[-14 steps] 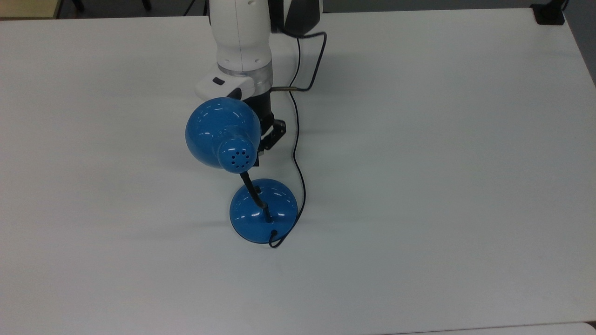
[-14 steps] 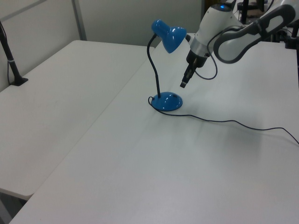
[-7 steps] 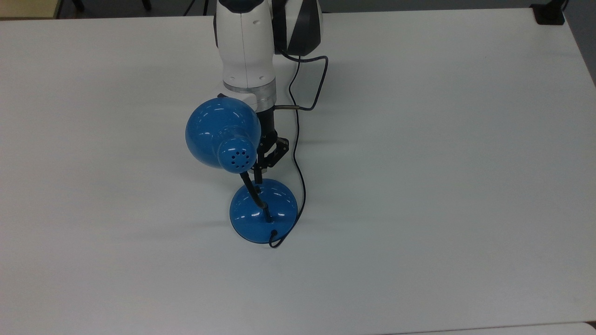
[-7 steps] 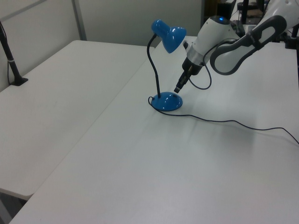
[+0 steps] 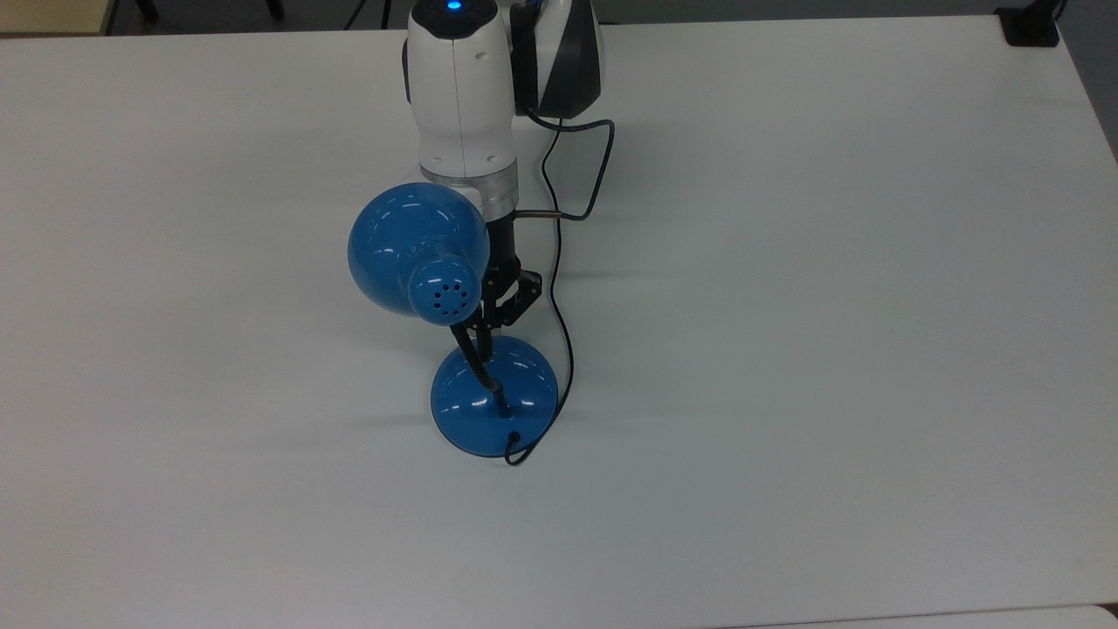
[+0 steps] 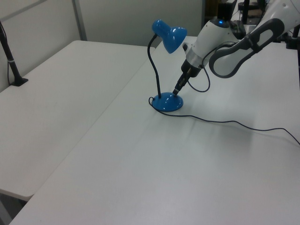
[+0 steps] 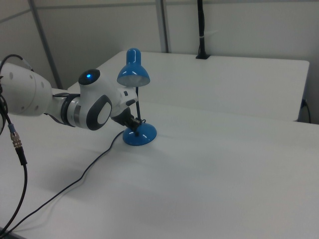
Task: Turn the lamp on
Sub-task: 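Lower the gripper and press the switch on the lamp base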
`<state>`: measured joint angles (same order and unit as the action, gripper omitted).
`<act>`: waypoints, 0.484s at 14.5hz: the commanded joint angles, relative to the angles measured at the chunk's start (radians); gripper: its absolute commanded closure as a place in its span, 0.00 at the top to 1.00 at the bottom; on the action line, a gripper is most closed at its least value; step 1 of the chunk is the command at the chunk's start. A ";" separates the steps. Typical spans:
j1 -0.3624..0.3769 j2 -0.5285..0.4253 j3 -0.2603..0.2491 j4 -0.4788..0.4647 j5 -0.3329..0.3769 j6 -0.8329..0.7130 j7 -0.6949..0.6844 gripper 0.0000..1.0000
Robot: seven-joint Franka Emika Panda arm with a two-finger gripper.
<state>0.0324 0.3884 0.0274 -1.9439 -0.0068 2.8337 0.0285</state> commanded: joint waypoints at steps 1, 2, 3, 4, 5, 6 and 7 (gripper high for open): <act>0.012 0.035 -0.009 0.037 0.008 0.018 0.019 0.00; 0.012 0.041 -0.009 0.039 0.007 0.018 0.019 0.00; 0.012 0.043 -0.009 0.039 0.005 0.019 0.019 0.00; 0.012 0.050 -0.009 0.039 0.002 0.019 0.019 0.00; 0.012 0.050 -0.009 0.039 0.001 0.019 0.019 0.00; 0.012 0.050 -0.009 0.040 0.001 0.019 0.019 0.00; 0.012 0.050 -0.009 0.040 0.001 0.019 0.019 0.00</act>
<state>0.0324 0.4213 0.0273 -1.9150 -0.0068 2.8347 0.0286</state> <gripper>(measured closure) 0.991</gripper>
